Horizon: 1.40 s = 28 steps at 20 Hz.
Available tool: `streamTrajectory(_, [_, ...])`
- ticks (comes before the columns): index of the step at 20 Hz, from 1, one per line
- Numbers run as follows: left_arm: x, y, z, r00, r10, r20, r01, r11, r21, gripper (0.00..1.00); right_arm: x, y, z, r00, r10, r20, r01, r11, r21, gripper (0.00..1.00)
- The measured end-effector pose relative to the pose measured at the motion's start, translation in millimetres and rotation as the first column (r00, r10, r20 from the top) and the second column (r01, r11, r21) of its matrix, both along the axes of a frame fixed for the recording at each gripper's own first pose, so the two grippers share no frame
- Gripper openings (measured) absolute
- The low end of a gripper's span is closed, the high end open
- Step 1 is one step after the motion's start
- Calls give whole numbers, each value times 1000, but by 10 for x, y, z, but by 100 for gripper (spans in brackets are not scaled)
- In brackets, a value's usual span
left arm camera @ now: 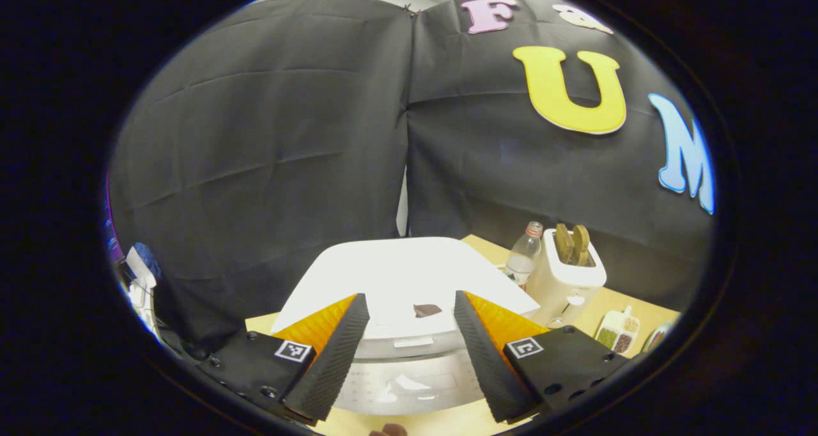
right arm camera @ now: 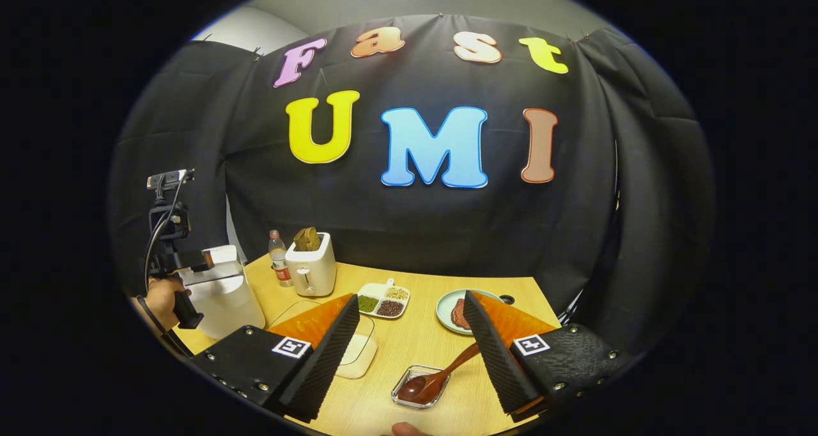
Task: Close the left gripper, press the button to open the rice cooker; take a wooden spoon from the chopstick holder with the right hand, scoop a spoonful of rice and pour it into the rice cooker, then put the wooden spoon back into the chopstick holder.
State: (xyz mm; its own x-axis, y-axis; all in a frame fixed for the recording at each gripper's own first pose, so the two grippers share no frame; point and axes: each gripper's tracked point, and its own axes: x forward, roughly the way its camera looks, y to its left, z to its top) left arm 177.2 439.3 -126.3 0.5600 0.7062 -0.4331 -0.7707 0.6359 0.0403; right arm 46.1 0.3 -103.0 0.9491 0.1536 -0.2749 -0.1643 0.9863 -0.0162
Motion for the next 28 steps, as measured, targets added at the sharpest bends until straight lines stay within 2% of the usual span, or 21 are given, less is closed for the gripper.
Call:
streamTrajectory(5, [-57, 12, -248, 999, 4, -40, -6, 999, -39, 95, -6, 0, 3, 1000, -4, 4, 4, 1000, 2, 99])
streamTrajectory(10, [-44, 21, -258, 999, -1, -41, 0, 1000, -21, 96, -2, 3, -10, 1000, -8, 0, 8, 1000, -1, 100])
streamTrajectory(12, [-69, -19, -379, 998, 3, -60, -7, 998, -69, 96, 2, 12, -5, 1000, -6, 0, 6, 1000, -7, 100])
streamTrajectory(15, [-33, -5, -371, 999, -15, -45, 14, 1000, -15, 100, 8, 52, -6, 1000, 3, -3, -3, 1000, -5, 99])
streamTrajectory(18, [-14, -40, -351, 999, -48, -21, 48, 999, -15, 98, 21, 45, 95, 1000, 0, 27, 0, 1000, 2, 99])
streamTrajectory(20, [61, -123, -316, 992, -129, 14, 130, 991, -29, 98, 41, 52, 125, 999, 2, 34, -2, 1000, 16, 99])
streamTrajectory(24, [159, -306, 130, 951, -303, 63, 298, 952, 75, 100, 84, 24, 259, 998, -12, 57, 9, 998, 54, 99])
streamTrajectory(27, [207, -588, 753, 902, -406, 149, 386, 911, 149, 98, 113, -28, 396, 996, -42, 84, 38, 998, 53, 99])
streamTrajectory(28, [202, -698, 935, 883, -438, 167, 412, 895, 170, 100, 119, -46, 443, 994, -52, 94, 47, 998, 50, 99])
